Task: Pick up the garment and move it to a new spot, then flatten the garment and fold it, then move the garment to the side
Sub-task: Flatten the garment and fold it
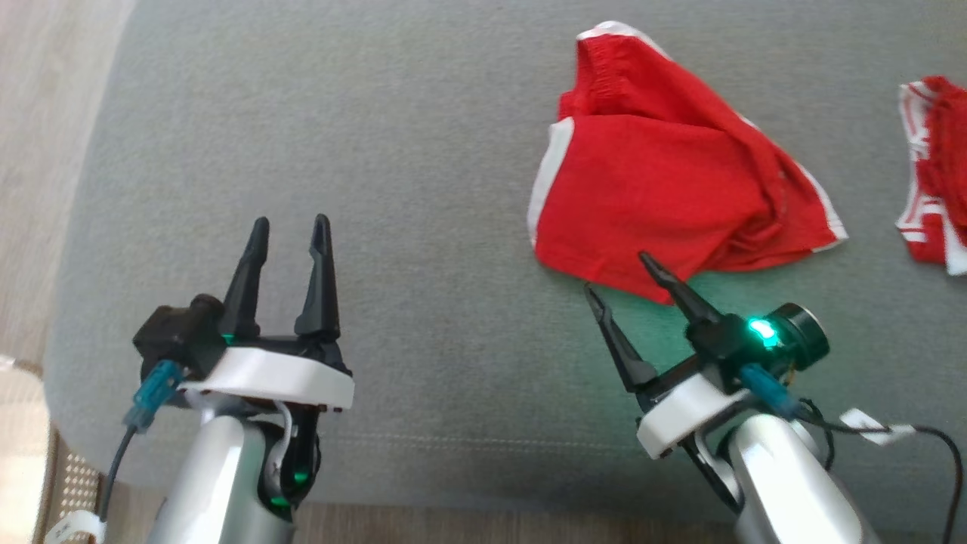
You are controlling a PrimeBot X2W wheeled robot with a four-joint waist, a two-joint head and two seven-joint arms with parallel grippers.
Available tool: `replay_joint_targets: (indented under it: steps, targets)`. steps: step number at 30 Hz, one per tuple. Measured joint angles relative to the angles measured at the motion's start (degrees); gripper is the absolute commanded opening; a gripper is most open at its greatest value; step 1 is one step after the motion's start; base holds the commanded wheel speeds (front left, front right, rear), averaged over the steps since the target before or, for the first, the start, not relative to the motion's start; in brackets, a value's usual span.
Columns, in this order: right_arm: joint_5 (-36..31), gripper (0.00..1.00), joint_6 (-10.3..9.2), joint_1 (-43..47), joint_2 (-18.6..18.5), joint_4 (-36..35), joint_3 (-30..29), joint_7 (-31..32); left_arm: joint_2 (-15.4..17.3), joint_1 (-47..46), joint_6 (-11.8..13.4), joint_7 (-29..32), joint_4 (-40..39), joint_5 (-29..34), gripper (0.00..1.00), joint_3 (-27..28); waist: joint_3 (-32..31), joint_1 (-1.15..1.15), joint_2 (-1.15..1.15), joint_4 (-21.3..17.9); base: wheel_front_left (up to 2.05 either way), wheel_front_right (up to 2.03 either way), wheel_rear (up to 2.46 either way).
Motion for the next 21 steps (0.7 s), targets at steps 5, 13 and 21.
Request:
replay_joint_targets:
  steps: [5,13,21]
  targets:
    - [-2.86,1.00,0.00,-3.69,0.01,6.22,-1.52,0.93,-0.91,-0.01,-1.19,0.00,1.35,-0.01,1.00,0.94,1.07,0.00,0.00,2.57,0.00,0.00,0.00]
    - [-6.57,1.00,0.00,-7.28,-0.02,13.02,-4.65,1.49,-1.07,-0.09,-1.55,0.00,1.55,-0.89,1.00,0.51,3.21,0.00,0.00,6.13,0.00,0.00,0.00]
    - [-7.43,0.05,0.00,-9.71,0.00,18.50,-6.13,1.48,-1.21,-0.15,-0.64,0.00,1.55,-1.63,1.00,-0.70,4.15,0.00,0.00,7.72,0.00,0.00,0.00]
